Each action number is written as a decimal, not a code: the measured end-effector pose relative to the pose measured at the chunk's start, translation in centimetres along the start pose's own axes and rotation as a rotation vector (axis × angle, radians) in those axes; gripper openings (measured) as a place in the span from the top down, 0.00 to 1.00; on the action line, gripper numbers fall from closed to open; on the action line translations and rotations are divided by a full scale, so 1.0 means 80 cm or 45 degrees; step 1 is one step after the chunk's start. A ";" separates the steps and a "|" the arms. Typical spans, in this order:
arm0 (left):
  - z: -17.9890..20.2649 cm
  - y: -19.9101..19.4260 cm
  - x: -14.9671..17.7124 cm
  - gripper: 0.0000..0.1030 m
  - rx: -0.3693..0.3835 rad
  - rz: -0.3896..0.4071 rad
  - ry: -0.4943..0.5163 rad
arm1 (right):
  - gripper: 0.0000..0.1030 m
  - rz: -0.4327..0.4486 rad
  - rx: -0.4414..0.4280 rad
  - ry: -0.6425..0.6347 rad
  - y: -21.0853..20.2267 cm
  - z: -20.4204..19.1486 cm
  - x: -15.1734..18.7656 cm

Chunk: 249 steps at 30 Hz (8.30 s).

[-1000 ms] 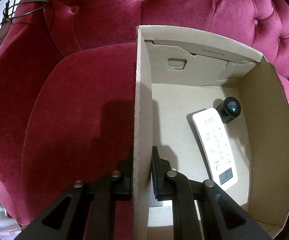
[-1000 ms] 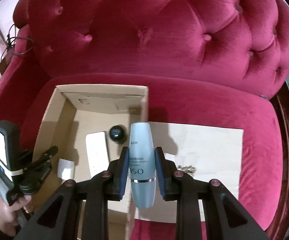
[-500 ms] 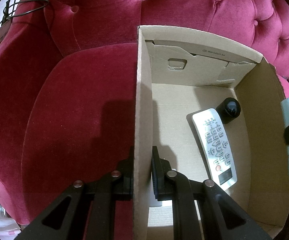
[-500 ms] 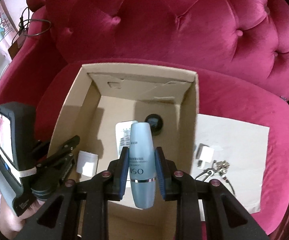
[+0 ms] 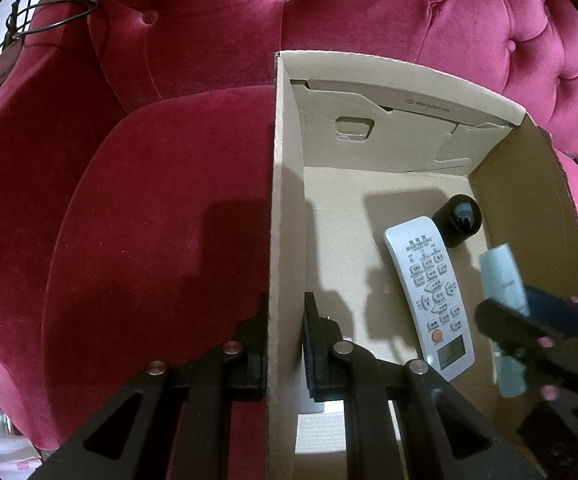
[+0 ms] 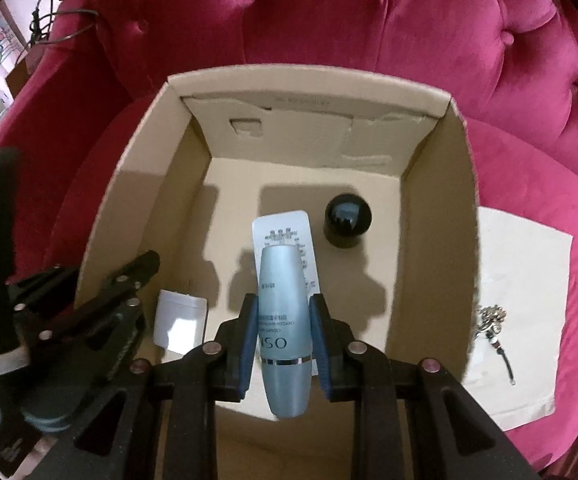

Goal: Organize rigid objects
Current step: 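Carry the light-blue bottle into the box with the right gripper, then lower the bottle onto the remote and open the right gripper, then move the right gripper back over the metal keychain, then close the right gripper on the metal keychain and lift it, then carry the metal keychain into the box with the right gripper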

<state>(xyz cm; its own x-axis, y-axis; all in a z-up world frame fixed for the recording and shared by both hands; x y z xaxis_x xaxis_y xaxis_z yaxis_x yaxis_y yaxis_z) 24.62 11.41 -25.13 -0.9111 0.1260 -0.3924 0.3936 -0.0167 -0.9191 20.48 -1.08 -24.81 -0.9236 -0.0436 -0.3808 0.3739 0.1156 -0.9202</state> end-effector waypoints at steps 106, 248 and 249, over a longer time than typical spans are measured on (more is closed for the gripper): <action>-0.002 0.003 0.002 0.87 -0.009 0.002 0.005 | 0.00 0.090 0.171 0.197 0.016 0.262 0.065; 0.001 0.005 0.001 0.87 0.004 0.002 -0.006 | 0.69 0.149 0.058 -0.149 -0.072 0.009 -0.037; 0.000 0.005 0.001 0.87 0.004 0.002 -0.006 | 0.69 0.138 0.060 -0.144 -0.065 0.009 -0.035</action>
<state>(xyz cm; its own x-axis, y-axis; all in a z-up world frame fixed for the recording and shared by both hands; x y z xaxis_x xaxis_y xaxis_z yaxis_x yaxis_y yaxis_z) 24.72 11.40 -25.52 -0.9111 0.1212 -0.3939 0.3946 -0.0198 -0.9187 21.18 -2.30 -19.05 -0.8634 -0.1452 -0.4832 0.4768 0.0789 -0.8755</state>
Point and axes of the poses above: each gripper's, at about its wrist camera, not at the fingertips, and y roughly the way its jaws point, z to its right, x to its underside, the point moved 10 cm from there along y, roughly the way its jaws point
